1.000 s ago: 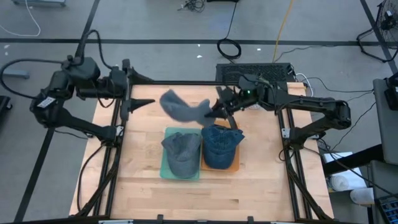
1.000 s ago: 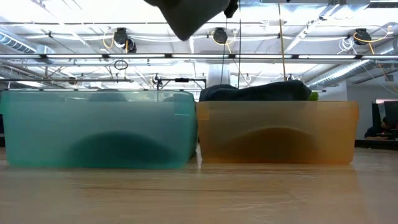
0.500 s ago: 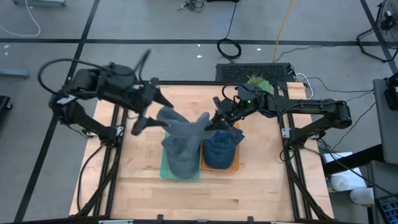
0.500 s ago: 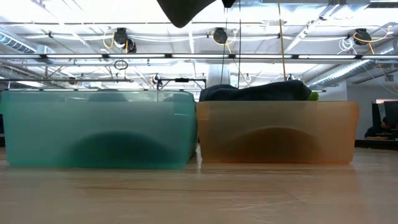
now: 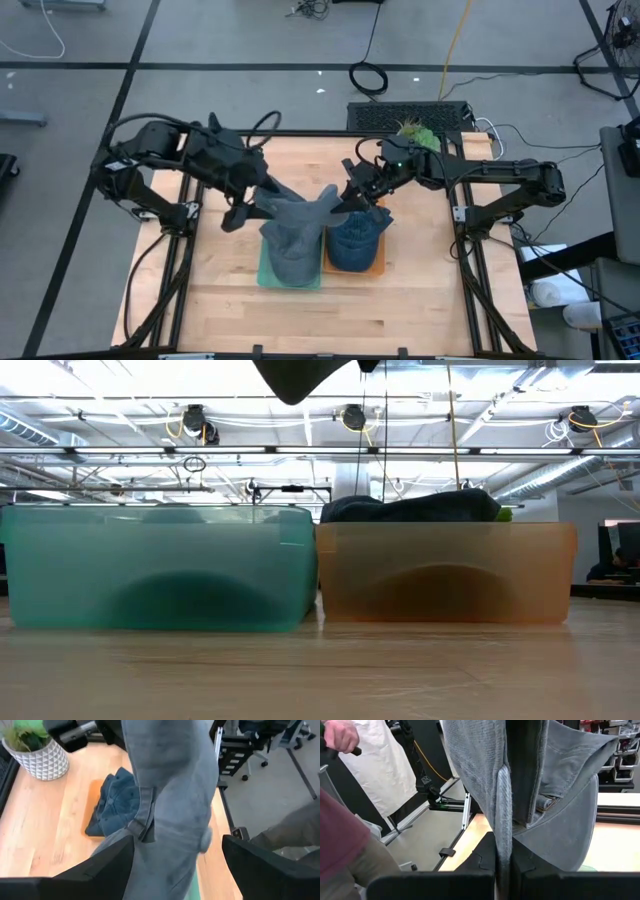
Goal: Pick & Place hat
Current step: Put the gray cap into the blue bin, then return to Home Position
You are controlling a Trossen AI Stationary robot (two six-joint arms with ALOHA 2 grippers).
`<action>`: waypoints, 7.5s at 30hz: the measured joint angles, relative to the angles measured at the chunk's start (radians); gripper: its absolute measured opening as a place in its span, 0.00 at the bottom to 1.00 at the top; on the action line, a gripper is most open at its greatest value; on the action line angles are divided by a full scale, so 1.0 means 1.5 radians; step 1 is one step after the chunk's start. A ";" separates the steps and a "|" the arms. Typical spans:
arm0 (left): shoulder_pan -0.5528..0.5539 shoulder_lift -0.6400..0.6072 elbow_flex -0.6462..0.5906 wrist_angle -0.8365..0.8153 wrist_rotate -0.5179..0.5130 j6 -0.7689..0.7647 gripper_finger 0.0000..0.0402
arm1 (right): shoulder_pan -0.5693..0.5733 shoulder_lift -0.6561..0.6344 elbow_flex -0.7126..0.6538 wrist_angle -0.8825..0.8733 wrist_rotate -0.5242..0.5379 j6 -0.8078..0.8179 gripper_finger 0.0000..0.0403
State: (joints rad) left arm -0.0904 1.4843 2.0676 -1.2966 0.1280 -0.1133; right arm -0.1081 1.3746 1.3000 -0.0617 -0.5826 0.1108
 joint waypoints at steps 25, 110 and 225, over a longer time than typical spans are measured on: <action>0.001 -0.003 0.000 0.086 0.103 -0.063 0.04 | -0.001 0.000 0.000 0.033 0.009 -0.027 0.09; -0.097 -0.018 -0.568 0.343 -0.186 -0.049 0.03 | -0.069 -0.152 0.000 0.100 0.179 0.028 0.42; -0.126 -0.683 -0.779 0.354 -0.436 -0.102 0.01 | -0.075 -0.158 -0.001 -0.159 0.177 -0.049 0.00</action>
State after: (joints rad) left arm -0.2790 0.4598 0.8993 -0.7657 -0.5257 -0.2659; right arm -0.2207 1.1379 1.2986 -0.3008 -0.3168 0.0367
